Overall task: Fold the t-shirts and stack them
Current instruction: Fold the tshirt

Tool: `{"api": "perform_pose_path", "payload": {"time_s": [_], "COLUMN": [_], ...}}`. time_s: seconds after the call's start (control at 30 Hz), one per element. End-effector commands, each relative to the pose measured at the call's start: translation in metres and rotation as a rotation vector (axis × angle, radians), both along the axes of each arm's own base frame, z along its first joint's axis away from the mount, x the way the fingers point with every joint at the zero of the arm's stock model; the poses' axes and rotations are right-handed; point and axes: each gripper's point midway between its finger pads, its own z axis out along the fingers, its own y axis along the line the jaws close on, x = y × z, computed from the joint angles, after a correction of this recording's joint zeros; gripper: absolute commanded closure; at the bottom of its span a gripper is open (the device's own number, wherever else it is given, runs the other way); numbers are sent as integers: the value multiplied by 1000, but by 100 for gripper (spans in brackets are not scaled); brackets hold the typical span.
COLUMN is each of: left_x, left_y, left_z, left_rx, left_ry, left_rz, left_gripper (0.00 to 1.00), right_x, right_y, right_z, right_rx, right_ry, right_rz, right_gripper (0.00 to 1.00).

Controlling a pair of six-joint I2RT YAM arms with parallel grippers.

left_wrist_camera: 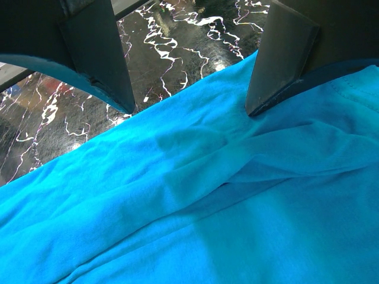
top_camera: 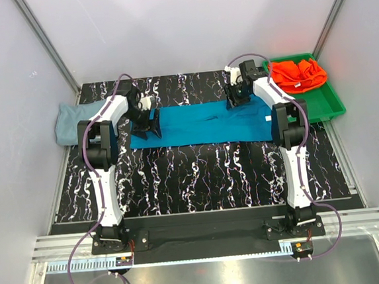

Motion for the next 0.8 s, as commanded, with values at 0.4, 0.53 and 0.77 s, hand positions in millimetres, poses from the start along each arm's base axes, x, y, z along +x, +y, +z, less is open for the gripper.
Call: {"api": "perform_pose_path", "payload": {"time_s": [0.4, 0.53, 0.77], "left_x": [-3, -3, -4], "left_y": [-5, -6, -6], "left_z": [-3, -4, -5], "left_rx": [-12, -13, -18], "left_ry": [12, 13, 19], "left_rz": [3, 4, 4], "left_gripper": [17, 17, 17], "right_x": [3, 4, 17], "right_y": [15, 15, 20], "right_z": [18, 18, 38], "right_rx": [28, 25, 18], "right_ry": [-29, -33, -107], "right_rz": [38, 41, 59], "right_gripper": [77, 87, 87]}}
